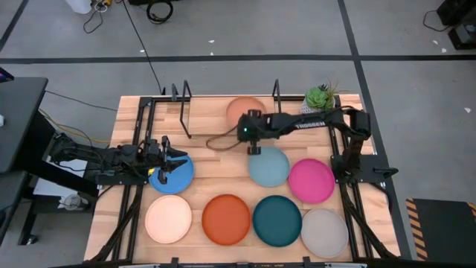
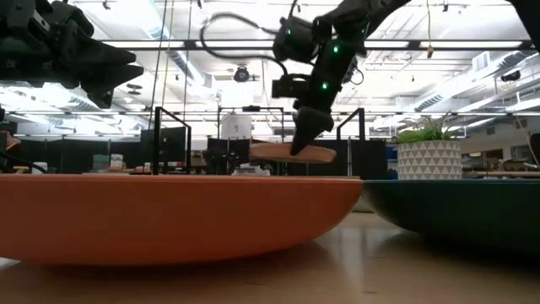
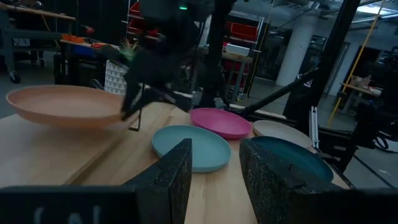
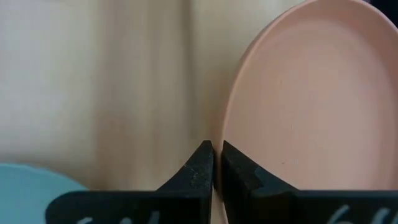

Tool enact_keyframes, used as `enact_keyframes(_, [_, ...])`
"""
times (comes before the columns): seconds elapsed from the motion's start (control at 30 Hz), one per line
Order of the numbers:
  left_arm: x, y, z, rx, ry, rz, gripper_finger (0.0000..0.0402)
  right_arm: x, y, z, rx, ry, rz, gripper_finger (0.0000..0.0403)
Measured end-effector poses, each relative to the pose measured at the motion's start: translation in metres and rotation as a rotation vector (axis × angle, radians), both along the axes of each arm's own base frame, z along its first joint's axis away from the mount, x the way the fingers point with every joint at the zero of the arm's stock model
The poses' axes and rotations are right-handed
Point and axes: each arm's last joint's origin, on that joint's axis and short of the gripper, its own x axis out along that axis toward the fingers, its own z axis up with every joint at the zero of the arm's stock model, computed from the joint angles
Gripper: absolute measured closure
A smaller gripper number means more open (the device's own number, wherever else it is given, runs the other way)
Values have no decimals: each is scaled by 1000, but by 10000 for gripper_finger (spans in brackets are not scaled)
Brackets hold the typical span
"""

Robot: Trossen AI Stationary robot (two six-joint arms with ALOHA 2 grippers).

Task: Place and stack plates onto a shelf
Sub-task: Put the brown plate on the shelf

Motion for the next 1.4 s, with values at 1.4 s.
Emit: enact_keyframes(1.4, [0,0,-1,1,7,0,260,-15,-29,-15,48,39,-4,330])
